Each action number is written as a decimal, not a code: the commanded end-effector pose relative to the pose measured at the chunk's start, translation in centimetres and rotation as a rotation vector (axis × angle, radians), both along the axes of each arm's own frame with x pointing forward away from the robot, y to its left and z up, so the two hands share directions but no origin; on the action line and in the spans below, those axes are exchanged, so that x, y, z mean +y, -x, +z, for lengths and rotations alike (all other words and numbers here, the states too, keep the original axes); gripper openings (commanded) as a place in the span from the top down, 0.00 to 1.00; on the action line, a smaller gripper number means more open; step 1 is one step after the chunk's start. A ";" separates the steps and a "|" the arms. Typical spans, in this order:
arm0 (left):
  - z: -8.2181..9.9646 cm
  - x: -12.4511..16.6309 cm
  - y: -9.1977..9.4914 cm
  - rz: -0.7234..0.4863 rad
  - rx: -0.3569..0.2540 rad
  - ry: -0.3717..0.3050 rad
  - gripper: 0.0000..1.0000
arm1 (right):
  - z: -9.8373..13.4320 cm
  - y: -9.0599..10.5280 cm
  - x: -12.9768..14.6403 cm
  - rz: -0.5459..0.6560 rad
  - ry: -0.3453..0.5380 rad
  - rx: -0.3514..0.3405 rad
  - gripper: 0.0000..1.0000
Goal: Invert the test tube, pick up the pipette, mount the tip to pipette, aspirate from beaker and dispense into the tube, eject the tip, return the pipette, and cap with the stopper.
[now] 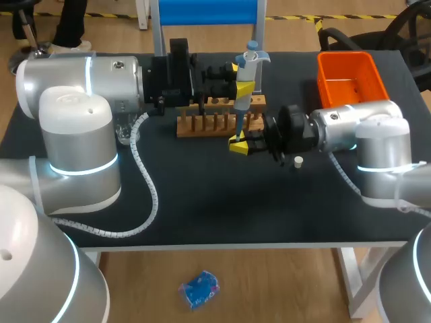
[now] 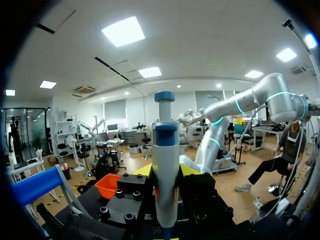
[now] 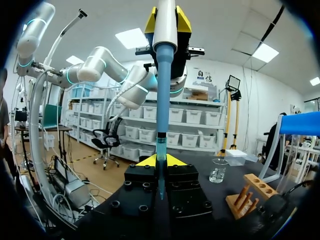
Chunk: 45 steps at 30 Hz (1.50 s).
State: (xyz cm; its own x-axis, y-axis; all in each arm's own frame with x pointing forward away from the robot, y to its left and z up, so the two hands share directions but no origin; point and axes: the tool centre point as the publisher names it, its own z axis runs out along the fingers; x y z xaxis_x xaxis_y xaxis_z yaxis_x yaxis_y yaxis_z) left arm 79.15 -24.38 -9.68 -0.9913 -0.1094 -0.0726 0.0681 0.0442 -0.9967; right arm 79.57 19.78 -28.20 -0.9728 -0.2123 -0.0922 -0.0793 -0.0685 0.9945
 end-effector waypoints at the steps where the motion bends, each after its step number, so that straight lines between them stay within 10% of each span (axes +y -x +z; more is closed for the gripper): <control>1: -0.2 -0.1 0.1 0.006 -0.002 0.003 1.00 | -0.1 0.0 0.0 0.003 -0.019 0.006 1.00; 45: -0.2 -0.1 0.1 0.006 -0.002 0.003 1.00 | 1.2 -0.3 0.1 -0.018 -0.062 -0.007 1.00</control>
State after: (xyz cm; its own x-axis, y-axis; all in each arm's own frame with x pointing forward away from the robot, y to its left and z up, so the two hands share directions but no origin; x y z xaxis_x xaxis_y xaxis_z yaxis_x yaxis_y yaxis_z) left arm 79.17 -24.39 -9.49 -0.9912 -0.1095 -0.0743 0.0700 0.0425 -0.9966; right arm 80.01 19.94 -27.58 -0.9749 -0.1936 -0.1101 -0.0855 -0.1307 0.9877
